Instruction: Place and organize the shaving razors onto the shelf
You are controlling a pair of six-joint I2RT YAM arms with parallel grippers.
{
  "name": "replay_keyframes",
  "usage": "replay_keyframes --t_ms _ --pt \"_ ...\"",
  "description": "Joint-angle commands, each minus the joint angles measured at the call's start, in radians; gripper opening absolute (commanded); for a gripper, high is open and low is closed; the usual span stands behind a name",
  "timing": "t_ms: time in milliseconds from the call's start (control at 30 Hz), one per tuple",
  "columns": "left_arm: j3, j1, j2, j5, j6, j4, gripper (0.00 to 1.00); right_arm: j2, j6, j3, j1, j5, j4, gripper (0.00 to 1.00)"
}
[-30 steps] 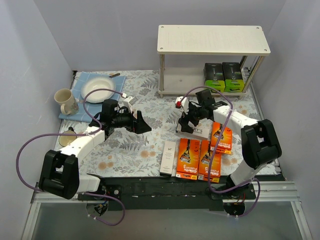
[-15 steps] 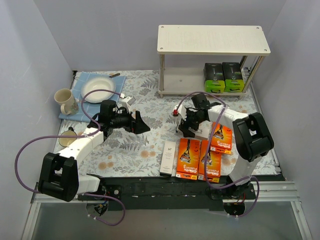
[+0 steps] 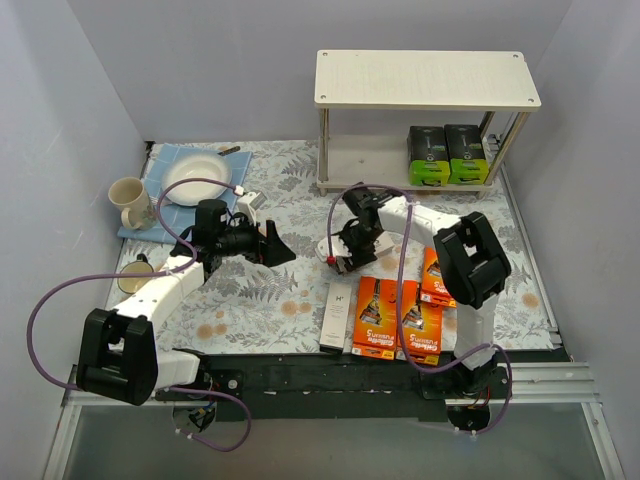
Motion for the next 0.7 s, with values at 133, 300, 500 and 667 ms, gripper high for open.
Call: replay_keyframes --t_ms 133,300,500,667 --pt "0.013 0.007 -0.004 0.020 0.065 -0.041 0.79 -0.162 -0.766 -0.307 0.029 0.181 0.304 0.83" --pt "0.021 0.002 0.032 0.037 0.061 -0.032 0.78 -0.221 -0.637 -0.277 -0.028 0.137 0.351 0.88" --pt "0.048 -0.084 0.108 -0.006 0.087 -0.008 0.76 -0.374 -0.388 -0.332 -0.129 0.078 0.309 0.92" --pt "0.082 -0.240 0.186 -0.193 0.093 0.014 0.73 -0.440 0.208 -0.363 -0.161 0.015 0.317 0.91"
